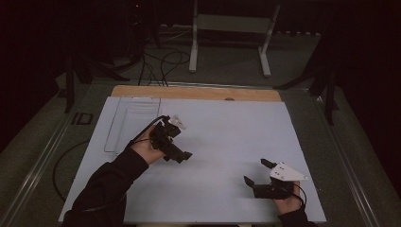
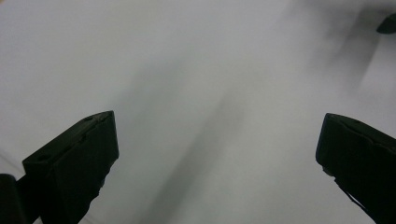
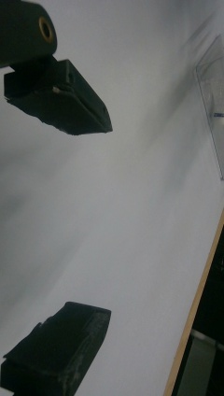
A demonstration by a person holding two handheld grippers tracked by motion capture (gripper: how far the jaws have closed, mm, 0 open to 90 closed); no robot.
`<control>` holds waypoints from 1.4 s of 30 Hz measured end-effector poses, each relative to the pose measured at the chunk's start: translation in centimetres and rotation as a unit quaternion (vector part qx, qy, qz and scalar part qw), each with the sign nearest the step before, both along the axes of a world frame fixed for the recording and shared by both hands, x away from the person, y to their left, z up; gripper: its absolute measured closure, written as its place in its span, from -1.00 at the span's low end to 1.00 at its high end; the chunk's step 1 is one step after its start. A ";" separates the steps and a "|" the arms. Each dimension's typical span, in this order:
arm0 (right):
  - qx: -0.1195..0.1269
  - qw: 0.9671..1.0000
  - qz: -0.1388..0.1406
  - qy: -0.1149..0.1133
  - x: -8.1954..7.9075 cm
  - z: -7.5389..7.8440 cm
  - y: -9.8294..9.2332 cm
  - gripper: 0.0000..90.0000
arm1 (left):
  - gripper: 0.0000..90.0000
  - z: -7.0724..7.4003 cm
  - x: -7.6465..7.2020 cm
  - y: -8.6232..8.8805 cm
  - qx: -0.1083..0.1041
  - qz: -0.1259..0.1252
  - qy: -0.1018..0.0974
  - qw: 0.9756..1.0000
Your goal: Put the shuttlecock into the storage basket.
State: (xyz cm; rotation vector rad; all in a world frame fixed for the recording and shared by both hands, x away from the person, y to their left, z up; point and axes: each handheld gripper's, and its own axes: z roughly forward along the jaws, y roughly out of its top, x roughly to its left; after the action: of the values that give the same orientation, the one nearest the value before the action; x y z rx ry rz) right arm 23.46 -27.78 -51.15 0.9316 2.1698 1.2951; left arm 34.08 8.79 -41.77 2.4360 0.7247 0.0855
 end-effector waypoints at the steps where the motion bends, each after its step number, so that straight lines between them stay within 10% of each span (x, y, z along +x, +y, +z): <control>1: 0.000 1.000 0.000 0.000 0.0 0.0 0.0 -0.79 | -1.00 0.0 -0.1 -0.1 0.000 -0.001 -0.001 1.000; 16: 0.002 1.000 -0.001 0.003 0.0 0.0 0.0 -0.79 | -1.00 -2.2 -1.8 -1.1 -0.016 -0.042 -0.004 0.999; 42: -0.002 1.000 0.001 0.001 0.0 0.0 0.1 -0.79 | -1.00 -5.9 -4.9 2.2 -0.033 -0.028 -0.008 0.999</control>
State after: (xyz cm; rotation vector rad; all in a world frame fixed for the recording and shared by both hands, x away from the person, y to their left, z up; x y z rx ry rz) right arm 23.47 -27.73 -51.15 0.9297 2.1735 1.2906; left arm 29.17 11.03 -47.68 2.3885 0.6413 0.0591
